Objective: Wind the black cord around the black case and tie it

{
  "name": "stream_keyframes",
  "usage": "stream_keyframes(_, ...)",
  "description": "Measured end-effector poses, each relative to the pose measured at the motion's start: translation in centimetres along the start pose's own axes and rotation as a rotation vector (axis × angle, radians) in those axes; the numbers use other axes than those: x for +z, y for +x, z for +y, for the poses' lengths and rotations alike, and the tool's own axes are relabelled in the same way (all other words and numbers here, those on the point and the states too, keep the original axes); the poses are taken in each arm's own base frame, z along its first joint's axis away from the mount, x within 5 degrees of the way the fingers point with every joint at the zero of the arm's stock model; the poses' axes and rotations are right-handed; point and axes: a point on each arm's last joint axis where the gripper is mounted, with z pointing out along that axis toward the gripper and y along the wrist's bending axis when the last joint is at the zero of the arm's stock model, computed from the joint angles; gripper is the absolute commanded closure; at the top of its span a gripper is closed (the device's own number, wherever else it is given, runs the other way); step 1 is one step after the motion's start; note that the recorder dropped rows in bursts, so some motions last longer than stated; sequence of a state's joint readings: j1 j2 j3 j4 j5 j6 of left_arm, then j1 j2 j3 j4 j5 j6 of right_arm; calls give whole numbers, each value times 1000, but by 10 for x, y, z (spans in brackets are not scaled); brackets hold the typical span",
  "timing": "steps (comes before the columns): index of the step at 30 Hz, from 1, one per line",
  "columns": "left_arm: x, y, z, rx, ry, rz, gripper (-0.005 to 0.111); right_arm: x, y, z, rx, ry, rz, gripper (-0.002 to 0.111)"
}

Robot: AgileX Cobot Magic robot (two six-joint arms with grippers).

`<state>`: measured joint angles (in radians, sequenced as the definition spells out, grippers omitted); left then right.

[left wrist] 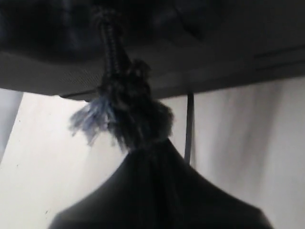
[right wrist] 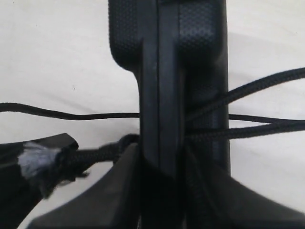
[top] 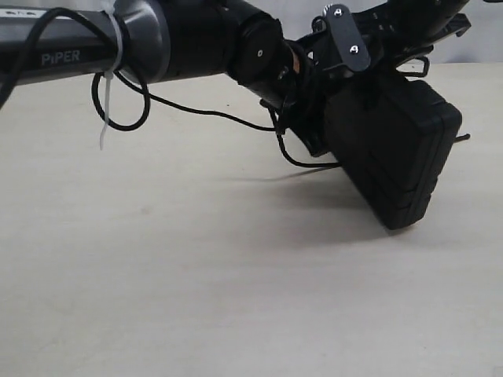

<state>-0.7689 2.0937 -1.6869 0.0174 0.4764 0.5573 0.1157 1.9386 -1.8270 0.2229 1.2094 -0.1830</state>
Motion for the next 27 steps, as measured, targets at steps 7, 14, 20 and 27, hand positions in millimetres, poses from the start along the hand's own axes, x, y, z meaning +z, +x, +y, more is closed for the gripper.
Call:
stream_keyframes(7, 7, -7, 2, -75, -33, -109, 107, 0, 0, -2, 8, 4, -4, 104)
stream_keyframes(14, 13, -6, 0, -117, -27, -128, 107, 0, -1, -3, 10, 13, -9, 104)
stream_keyframes(20, 16, -5, -3, -120, -14, -117, 107, 0, -1, -4, 3, 21, -10, 99)
stream_keyframes(27, 29, 5, -9, -118, 15, -68, 107, 0, 1, -6, -9, 40, 6, 73)
